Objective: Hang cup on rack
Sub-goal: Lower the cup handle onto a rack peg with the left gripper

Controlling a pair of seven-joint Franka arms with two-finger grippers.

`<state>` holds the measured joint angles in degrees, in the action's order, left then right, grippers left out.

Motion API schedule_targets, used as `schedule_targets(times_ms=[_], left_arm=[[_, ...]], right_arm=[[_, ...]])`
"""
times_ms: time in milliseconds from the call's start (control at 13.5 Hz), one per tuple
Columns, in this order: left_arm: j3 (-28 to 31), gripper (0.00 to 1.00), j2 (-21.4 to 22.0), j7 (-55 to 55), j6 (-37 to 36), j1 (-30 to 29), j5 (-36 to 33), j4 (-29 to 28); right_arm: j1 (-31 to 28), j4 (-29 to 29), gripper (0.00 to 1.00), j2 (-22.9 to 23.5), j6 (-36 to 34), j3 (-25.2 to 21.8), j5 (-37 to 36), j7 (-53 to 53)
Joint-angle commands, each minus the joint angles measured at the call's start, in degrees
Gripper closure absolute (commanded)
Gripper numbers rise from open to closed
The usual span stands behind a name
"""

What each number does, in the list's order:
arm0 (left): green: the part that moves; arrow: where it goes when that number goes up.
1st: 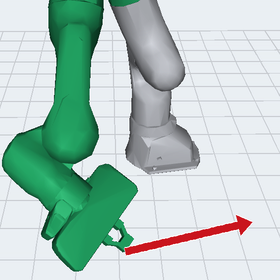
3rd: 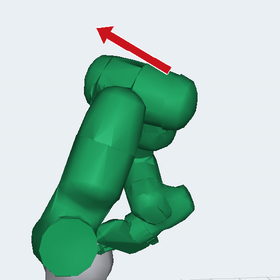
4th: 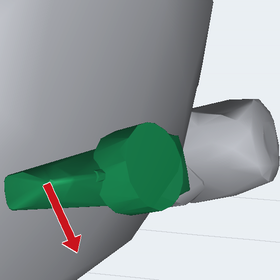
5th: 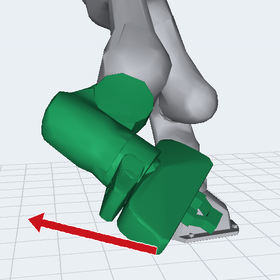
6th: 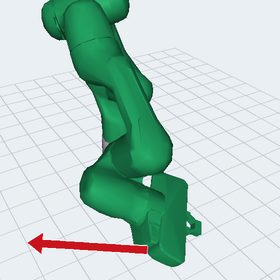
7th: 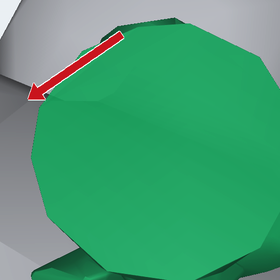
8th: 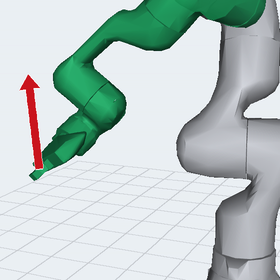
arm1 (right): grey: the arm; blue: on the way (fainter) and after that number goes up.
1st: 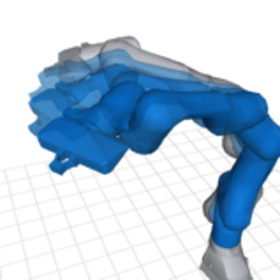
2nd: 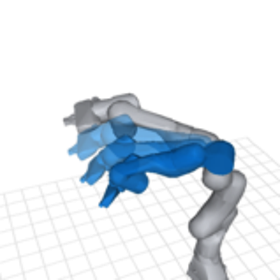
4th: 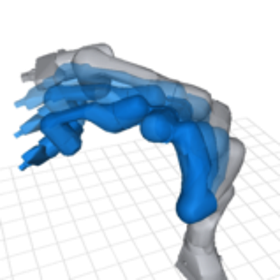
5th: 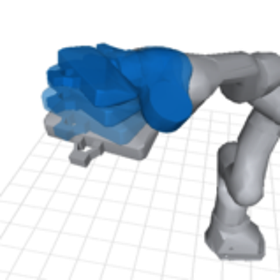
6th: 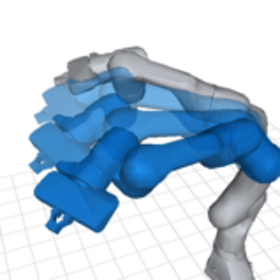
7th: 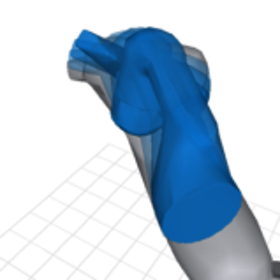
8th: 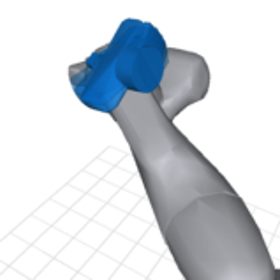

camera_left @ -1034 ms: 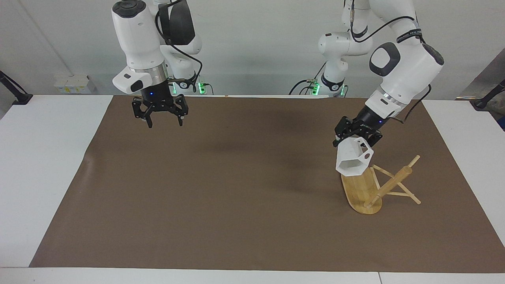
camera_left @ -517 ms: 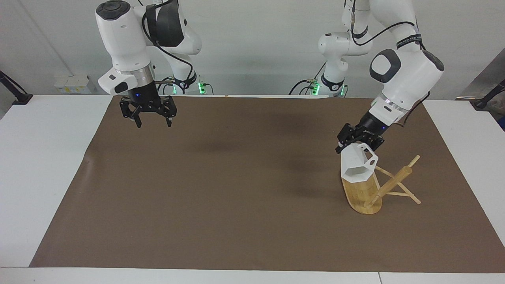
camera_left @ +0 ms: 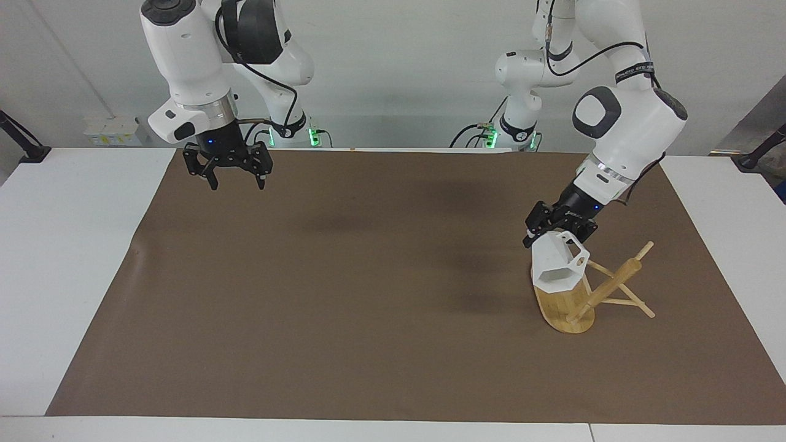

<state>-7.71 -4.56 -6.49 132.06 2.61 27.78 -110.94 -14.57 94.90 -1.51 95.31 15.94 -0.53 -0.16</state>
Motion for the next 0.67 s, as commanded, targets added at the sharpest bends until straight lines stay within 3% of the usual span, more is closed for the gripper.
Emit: schedule_targets(times_ms=[0,591], left_arm=[[0.16,1.0,-0.36,0.52,2.15,-0.15,0.7,-0.24],[0.33,1.0,-1.15,0.34,3.56,-1.99,0.52,-0.68]], right_arm=[[-0.02,-5.25,0.0,2.13,-4.34,-1.34,0.17,1.21],[0.68,-4.12,0.0,0.1,-4.87,-3.37,0.0,0.6]])
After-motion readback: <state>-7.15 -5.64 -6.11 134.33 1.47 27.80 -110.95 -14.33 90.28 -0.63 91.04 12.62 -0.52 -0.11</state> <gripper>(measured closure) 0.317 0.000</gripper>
